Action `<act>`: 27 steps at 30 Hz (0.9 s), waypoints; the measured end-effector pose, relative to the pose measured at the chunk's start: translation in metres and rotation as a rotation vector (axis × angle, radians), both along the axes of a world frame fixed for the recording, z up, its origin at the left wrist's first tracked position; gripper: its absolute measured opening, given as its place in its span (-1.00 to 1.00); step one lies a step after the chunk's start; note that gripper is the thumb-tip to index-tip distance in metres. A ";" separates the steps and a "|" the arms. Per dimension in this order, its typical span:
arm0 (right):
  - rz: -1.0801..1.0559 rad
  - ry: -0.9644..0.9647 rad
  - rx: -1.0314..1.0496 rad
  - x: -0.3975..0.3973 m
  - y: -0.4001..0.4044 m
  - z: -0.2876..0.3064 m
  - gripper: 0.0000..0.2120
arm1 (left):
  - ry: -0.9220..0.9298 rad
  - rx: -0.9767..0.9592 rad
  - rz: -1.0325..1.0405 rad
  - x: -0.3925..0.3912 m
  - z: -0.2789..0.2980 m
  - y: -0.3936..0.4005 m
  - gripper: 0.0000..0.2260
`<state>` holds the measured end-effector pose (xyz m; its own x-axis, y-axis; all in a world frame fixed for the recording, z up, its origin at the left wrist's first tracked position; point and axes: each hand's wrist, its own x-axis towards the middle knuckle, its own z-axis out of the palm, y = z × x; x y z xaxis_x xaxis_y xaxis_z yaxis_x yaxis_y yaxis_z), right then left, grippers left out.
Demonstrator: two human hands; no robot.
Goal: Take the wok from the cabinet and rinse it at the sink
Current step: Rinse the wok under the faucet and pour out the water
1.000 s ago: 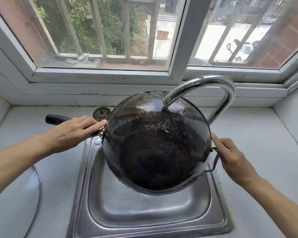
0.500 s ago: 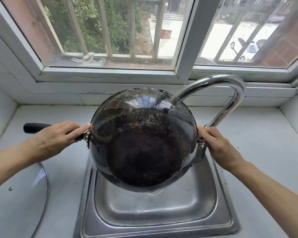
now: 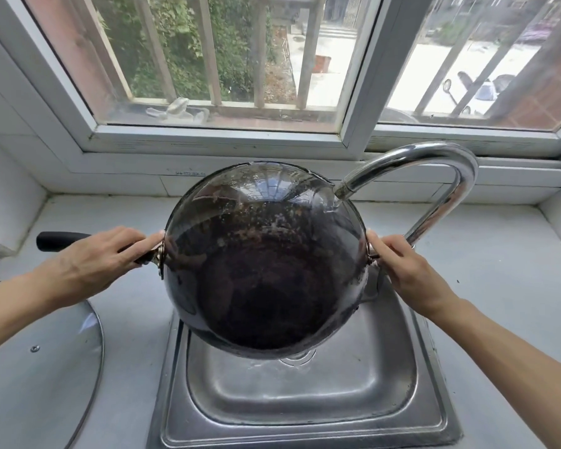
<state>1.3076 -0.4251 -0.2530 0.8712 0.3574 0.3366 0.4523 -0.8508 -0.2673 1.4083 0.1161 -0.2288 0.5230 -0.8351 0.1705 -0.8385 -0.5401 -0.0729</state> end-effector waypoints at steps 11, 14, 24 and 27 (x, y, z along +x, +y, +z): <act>-0.097 0.006 -0.006 -0.037 -0.035 -0.003 -0.19 | -0.011 0.003 -0.071 0.005 0.000 -0.045 -0.56; -0.129 0.033 -0.008 -0.050 -0.047 -0.004 -0.16 | -0.019 0.018 -0.108 0.007 -0.001 -0.060 -0.55; -0.216 0.044 -0.031 -0.091 -0.075 0.006 -0.10 | 0.007 -0.005 -0.182 0.010 -0.009 -0.104 -0.56; -0.232 0.032 -0.029 -0.102 -0.082 0.006 -0.10 | -0.006 0.015 -0.202 0.008 -0.007 -0.115 -0.57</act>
